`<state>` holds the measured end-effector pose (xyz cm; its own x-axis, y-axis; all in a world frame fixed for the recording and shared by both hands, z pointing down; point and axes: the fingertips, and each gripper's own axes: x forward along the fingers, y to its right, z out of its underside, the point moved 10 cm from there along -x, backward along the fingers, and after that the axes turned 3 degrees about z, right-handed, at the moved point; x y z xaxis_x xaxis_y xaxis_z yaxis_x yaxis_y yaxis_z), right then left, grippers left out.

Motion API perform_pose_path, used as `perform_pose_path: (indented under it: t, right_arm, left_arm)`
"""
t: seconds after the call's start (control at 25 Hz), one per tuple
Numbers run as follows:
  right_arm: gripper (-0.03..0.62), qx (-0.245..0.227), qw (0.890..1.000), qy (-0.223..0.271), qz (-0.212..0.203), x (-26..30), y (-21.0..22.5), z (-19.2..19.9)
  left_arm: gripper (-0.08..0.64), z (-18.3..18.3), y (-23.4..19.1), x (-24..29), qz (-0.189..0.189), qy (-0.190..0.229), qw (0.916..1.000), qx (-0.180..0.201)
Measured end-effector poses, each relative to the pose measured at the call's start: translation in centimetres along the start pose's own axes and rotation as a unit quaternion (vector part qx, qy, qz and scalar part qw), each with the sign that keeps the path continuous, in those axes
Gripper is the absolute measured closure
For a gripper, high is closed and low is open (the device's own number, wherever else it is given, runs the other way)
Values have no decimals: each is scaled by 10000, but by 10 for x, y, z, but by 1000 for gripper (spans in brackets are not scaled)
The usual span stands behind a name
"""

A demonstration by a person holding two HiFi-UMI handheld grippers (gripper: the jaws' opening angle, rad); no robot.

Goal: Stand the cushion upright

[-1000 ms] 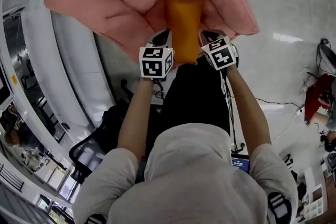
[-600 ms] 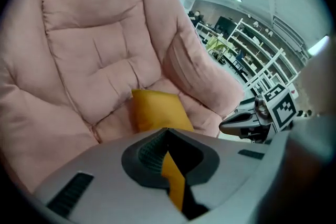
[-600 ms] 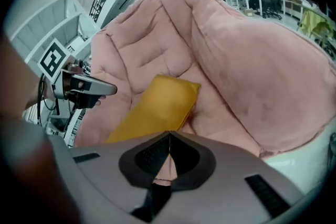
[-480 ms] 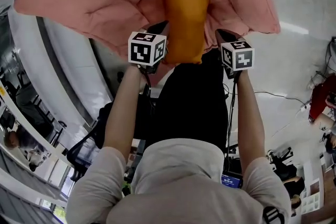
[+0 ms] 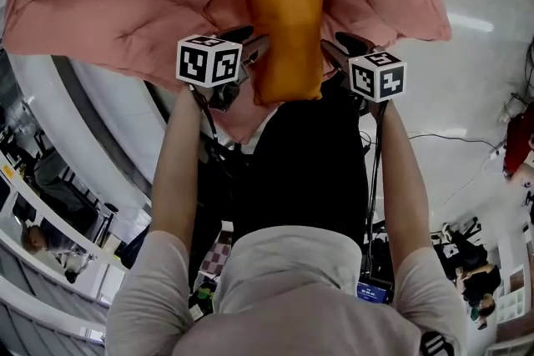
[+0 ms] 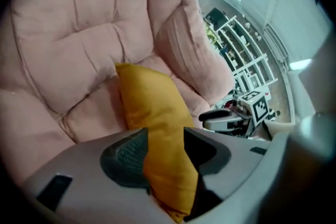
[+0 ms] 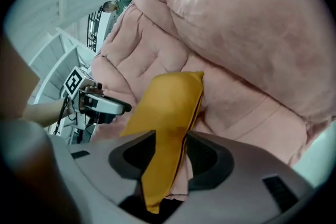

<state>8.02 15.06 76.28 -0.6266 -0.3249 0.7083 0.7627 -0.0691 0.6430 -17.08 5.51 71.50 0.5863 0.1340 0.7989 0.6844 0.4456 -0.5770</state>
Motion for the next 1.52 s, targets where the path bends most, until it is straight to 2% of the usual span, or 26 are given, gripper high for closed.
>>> perform_pose_path:
  t: [0.08,0.2,0.28,0.4,0.52,0.6,0.72,1.0,1.28,1.52]
  right_arm:
    - [400,130,9996,-21,-247,5,2,1]
    - [359,618,9957,84,-687,12,6,-1]
    - [345,950,9918,129,-840,15,10,-4]
    - [328,1413,9856,214,-909,21,13,-6]
    - [316,1870,9761,167,-1099,31,11,-3]
    - [305,2085,9696,111,-1278,34,13,1]
    - [295,2091,9689,44,-1320,39,13,3]
    - [296,1896,9770,-59,-977,42,7,-1]
    - [318,1727,9793,-141,-1051,40,7,-3]
    - [321,1492,9829,-148,-1067,33,1,-5]
  left_arm:
    - [343,-2,-8,4,78,108,9994,-311]
    - [322,-2,-14,12,257,142,9966,-767]
    - [300,-2,-16,17,325,104,9929,-1141]
    - [296,3,-23,22,317,-34,9852,-1684]
    - [298,9,-28,26,647,-15,9742,-2160]
    - [298,7,-27,31,734,30,9698,-2326]
    - [298,8,-28,37,741,8,9698,-2322]
    - [301,5,-23,42,549,-16,9745,-2177]
    - [318,11,-17,37,521,268,9755,-2119]
    - [323,13,-10,29,608,307,9799,-1873]
